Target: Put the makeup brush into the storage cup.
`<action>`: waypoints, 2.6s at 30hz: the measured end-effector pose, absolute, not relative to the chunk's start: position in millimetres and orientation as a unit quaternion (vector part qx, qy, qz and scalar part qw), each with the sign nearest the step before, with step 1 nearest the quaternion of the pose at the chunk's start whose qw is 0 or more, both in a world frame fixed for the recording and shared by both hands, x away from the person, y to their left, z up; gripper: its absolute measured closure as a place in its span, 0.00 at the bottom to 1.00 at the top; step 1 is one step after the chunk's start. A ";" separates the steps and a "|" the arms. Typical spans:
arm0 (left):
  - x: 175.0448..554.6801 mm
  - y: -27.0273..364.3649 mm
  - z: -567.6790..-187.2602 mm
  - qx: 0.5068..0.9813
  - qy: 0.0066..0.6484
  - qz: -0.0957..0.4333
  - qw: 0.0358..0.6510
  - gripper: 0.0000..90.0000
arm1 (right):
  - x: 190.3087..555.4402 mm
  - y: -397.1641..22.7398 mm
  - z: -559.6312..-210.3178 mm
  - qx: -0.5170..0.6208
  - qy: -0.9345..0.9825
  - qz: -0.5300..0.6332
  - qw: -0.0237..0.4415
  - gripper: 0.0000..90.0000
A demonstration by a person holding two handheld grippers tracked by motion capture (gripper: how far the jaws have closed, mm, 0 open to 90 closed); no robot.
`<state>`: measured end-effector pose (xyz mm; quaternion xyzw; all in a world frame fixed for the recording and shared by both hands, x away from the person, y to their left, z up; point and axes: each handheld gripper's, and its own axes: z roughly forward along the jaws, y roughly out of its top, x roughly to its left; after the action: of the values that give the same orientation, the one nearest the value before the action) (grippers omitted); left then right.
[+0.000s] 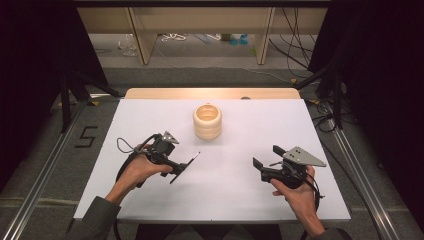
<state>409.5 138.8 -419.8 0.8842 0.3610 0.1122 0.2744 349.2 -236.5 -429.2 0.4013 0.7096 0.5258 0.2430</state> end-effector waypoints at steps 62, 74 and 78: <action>460.5 96.5 -456.8 0.934 0.337 0.038 0.112 0.67 | 349.8 -235.6 -431.2 0.395 0.719 0.523 0.231 0.20; 462.8 95.0 -458.7 0.934 0.339 0.027 0.106 0.77 | 349.7 -235.6 -431.0 0.393 0.720 0.522 0.232 0.20; 464.0 95.6 -459.3 0.932 0.344 0.028 0.109 0.82 | 348.9 -236.3 -430.1 0.395 0.725 0.516 0.230 0.20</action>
<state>464.0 95.6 -459.3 0.9321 0.3444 0.0277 0.1086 348.9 -236.3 -430.1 0.3947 0.7247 0.5158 0.2303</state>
